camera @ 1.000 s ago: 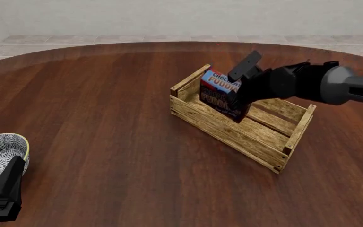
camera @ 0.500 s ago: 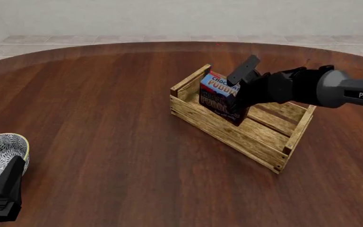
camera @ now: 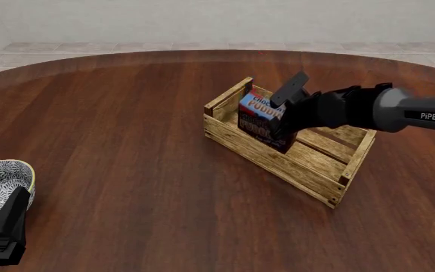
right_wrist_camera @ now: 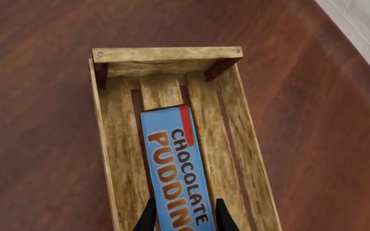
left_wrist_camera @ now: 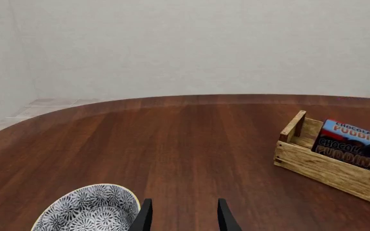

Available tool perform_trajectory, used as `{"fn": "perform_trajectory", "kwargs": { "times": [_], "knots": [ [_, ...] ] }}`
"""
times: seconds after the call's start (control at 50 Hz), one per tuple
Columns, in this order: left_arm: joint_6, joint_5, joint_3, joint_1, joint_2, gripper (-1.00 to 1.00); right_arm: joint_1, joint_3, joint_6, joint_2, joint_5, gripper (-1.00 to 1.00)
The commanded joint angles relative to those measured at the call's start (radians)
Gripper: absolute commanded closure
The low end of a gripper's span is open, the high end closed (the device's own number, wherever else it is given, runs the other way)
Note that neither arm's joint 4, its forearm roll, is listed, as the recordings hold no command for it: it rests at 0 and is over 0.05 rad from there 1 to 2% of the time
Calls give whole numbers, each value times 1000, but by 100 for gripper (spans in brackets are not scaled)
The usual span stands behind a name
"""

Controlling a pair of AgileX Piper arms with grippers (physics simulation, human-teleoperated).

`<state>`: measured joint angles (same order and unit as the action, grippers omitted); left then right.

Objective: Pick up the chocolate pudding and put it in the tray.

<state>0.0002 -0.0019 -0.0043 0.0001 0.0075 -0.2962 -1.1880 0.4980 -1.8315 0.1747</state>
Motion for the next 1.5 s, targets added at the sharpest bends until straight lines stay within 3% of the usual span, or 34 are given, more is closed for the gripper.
{"fn": "perform_trajectory", "kwargs": {
  "times": [0.02, 0.82, 0.84, 1.34, 1.5],
  "knots": [
    [0, 0, 0, 0, 0, -100, -5, -1, -25, -15, -10, 100],
    [0, 0, 0, 0, 0, -100, -7, 7, -49, -42, -33, 100],
    [0, 0, 0, 0, 0, -100, 9, -12, -53, -52, -25, -100],
    [0, 0, 0, 0, 0, -100, -15, -26, -125, 18, 15, -100],
    [0, 0, 0, 0, 0, -100, -21, -17, -112, 73, 43, -100]
  ]
}}
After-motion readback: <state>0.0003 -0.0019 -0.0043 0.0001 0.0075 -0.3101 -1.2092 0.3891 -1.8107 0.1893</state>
